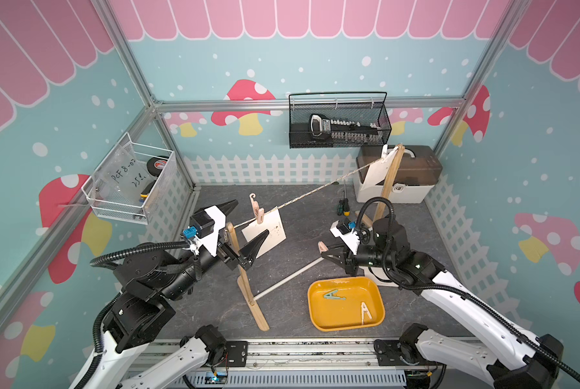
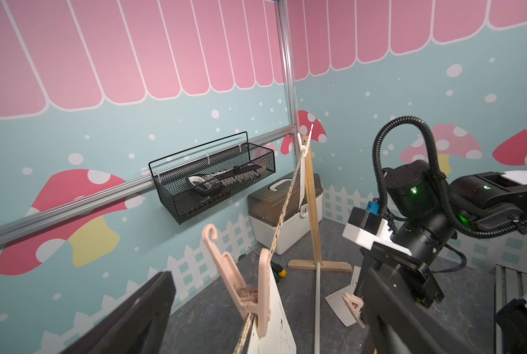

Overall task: Remove the postcards from the strings
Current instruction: Place the clamp in the storage box.

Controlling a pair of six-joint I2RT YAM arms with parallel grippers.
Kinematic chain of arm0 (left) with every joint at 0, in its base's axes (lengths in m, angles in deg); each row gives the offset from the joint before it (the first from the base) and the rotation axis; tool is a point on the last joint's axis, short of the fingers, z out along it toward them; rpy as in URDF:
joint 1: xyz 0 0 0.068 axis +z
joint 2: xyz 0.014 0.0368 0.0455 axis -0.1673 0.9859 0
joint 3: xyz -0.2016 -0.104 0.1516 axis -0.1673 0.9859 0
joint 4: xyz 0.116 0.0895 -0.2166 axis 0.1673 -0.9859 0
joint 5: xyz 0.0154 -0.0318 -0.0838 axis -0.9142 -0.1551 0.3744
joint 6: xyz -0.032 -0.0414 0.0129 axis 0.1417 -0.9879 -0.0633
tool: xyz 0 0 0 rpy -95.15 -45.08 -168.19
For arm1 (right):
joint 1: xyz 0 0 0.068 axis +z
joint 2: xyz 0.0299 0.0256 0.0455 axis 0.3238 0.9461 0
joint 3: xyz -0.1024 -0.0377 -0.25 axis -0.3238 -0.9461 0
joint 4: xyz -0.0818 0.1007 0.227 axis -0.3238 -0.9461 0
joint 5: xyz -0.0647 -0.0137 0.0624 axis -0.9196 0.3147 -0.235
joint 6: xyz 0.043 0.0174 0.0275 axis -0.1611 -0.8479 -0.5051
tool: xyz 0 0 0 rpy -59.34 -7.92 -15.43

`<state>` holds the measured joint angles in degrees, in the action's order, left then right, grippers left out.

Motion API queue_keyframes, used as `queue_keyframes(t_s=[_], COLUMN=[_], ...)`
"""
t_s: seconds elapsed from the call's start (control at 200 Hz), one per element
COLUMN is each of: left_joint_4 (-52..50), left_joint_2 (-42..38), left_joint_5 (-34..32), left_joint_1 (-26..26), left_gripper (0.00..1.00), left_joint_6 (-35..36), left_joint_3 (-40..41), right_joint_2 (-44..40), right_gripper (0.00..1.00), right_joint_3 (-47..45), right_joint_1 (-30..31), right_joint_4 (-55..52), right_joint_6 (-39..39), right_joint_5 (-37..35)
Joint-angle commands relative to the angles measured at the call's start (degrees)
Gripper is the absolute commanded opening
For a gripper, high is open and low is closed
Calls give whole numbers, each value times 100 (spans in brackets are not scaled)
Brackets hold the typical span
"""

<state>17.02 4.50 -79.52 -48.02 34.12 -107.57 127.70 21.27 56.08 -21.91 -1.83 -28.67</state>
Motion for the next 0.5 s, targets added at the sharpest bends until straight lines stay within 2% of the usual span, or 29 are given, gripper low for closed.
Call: queue_keyframes(t_s=[0.0, 0.17, 0.26, 0.31, 0.42, 0.495], left_joint_4=[163, 191, 199, 187, -68, -305], left_joint_2=[139, 371, 450, 500, 691, 883], left_joint_5=[200, 231, 185, 127, -41, -351], left_joint_1=[-19, -23, -13, -19, -20, -11], left_gripper=[100, 100, 100, 100, 100, 100], left_joint_6=[142, 204, 220, 217, 215, 153], left_joint_3=[-153, -332, -400, -443, -646, -858], right_joint_2=[-267, -511, -606, -588, -504, -426], right_gripper=[14, 15, 18, 27, 55, 64], right_joint_3=[-341, -1074, -1345, -1392, -1300, -1121], right_joint_1=[33, 152, 300, 341, 353, 361], right_joint_4=[-850, -1025, -1185, -1394, -1792, -1837], right_joint_6=[-505, -1310, -1545, -1564, -1524, -1505], right_joint_5=[-401, -107, -198, -329, -784, -1086])
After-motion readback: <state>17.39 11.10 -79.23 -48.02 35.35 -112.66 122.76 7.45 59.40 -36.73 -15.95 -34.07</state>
